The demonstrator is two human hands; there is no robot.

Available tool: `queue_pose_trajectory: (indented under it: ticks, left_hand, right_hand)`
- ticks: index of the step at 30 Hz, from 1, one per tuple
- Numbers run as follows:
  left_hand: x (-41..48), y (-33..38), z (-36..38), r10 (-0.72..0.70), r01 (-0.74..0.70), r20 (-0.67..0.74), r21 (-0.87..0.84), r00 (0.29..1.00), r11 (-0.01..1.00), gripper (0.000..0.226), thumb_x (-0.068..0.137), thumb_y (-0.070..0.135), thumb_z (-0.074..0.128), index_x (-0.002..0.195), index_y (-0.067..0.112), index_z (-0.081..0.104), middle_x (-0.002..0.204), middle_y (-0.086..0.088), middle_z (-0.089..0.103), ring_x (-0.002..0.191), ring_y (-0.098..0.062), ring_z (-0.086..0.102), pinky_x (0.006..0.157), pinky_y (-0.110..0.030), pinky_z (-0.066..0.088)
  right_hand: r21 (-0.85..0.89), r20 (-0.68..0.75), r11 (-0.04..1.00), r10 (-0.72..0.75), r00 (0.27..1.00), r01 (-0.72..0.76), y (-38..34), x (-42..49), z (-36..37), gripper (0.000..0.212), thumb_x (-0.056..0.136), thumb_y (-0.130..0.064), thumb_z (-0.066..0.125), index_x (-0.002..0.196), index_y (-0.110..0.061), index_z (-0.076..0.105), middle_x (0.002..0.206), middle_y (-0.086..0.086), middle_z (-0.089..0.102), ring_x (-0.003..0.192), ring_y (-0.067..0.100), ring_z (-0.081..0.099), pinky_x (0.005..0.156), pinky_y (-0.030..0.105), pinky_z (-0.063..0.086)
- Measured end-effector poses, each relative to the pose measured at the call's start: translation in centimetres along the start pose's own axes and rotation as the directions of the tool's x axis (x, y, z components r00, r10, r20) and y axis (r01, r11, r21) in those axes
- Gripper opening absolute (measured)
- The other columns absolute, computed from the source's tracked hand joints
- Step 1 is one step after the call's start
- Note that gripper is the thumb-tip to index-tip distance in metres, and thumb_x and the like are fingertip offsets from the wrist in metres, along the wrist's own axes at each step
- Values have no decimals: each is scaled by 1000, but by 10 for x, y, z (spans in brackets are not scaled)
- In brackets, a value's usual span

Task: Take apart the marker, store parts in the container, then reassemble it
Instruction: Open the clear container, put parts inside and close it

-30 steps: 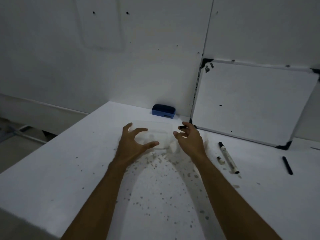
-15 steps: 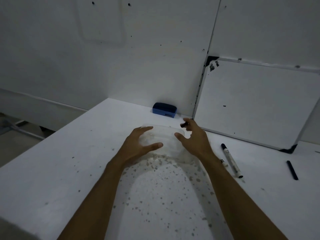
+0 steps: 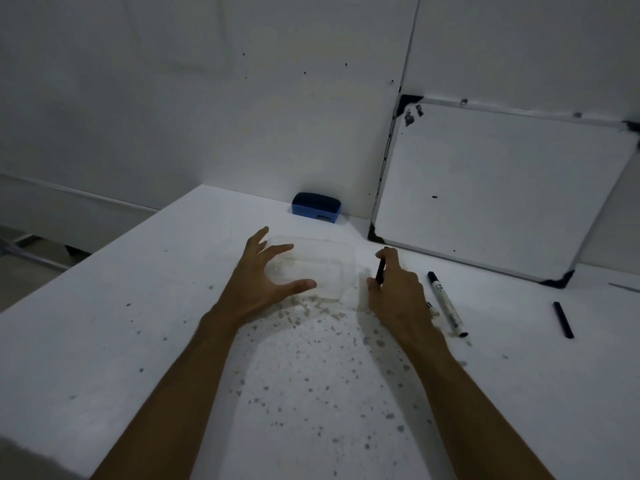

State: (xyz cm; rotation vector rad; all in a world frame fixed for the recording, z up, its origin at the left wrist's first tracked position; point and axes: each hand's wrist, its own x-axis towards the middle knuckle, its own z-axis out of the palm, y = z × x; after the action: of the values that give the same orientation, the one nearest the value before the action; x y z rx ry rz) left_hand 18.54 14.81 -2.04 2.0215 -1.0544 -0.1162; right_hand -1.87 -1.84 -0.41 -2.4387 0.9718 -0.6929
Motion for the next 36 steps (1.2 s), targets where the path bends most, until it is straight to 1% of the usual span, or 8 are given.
queue_pose_trajectory:
  ticks: [3, 9, 18, 23, 26, 29, 33, 36]
  left_hand:
    - [1, -1, 3, -6, 6, -2, -1, 1000, 1000, 107, 51, 95, 61, 142, 39, 50, 166, 11, 20, 149, -17, 29, 117, -47, 29]
    - [1, -1, 4, 8, -8, -9, 6, 1000, 1000, 101, 55, 89, 64, 141, 38, 51, 164, 9, 26, 146, -17, 33, 113, -39, 29]
    - [0, 0, -3, -23, 25, 81, -15, 996, 1000, 100, 57, 81, 73, 144, 43, 45, 165, 9, 21, 148, -19, 29, 117, -47, 30]
    - [0, 2, -8, -59, 72, 147, -90, 987, 993, 117, 56, 75, 79, 153, 41, 24, 163, 13, 25, 139, -11, 34, 117, -45, 30]
    - [-1, 5, -10, -90, 124, 184, -185, 979, 975, 140, 40, 83, 79, 156, 37, 14, 152, 19, 30, 134, -3, 33, 117, -38, 32]
    - [1, 6, -13, -97, 136, 232, -160, 968, 978, 148, 40, 57, 96, 158, 34, 9, 157, 12, 29, 141, -7, 32, 112, -28, 31]
    - [3, 0, -19, -106, 159, 279, -175, 954, 972, 145, 39, 54, 97, 158, 32, 16, 158, 4, 37, 141, -15, 42, 114, -35, 39]
    - [3, -3, -17, -95, 150, 238, -227, 967, 962, 135, 40, 48, 99, 154, 27, 29, 151, 6, 45, 133, -8, 47, 105, -22, 42]
  right_hand:
    - [-52, 8, 998, -23, 1000, 23, -2, -3, 1, 37, 100, -7, 54, 133, -11, 39, 71, -1, 53, 58, 14, 50, 50, 32, 41]
    - [-34, -29, 997, 74, 997, -75, 8, 6, 0, 22, 98, -21, 66, 114, -8, 60, 104, 14, 72, 89, 28, 70, 76, 39, 59]
    - [-176, -28, 984, 28, 999, -32, 21, 9, 10, 25, 93, -25, 69, 70, -16, 75, 80, 10, 70, 73, 21, 65, 67, 32, 55]
    - [99, -60, 991, -84, 995, 90, -23, 15, -9, 29, 100, -26, 59, 122, -13, 72, 121, 10, 69, 110, 24, 63, 98, 34, 49]
    - [180, 113, 974, -157, 981, 135, -55, 31, -7, 39, 101, -37, 58, 134, -17, 64, 135, 2, 62, 123, 19, 57, 106, 32, 44]
    - [97, 278, 976, -213, 937, 193, -80, 51, 17, 45, 102, -39, 56, 142, -17, 57, 147, 3, 56, 135, 21, 50, 114, 35, 38]
    - [98, 350, 992, -113, 930, 84, -105, 69, 50, 43, 102, -44, 53, 130, -14, 68, 131, 6, 69, 115, 22, 64, 104, 35, 47]
    - [120, 265, 993, -52, 963, 20, -111, 78, 62, 48, 99, -54, 53, 110, -15, 78, 109, 3, 77, 88, 17, 66, 89, 35, 55]
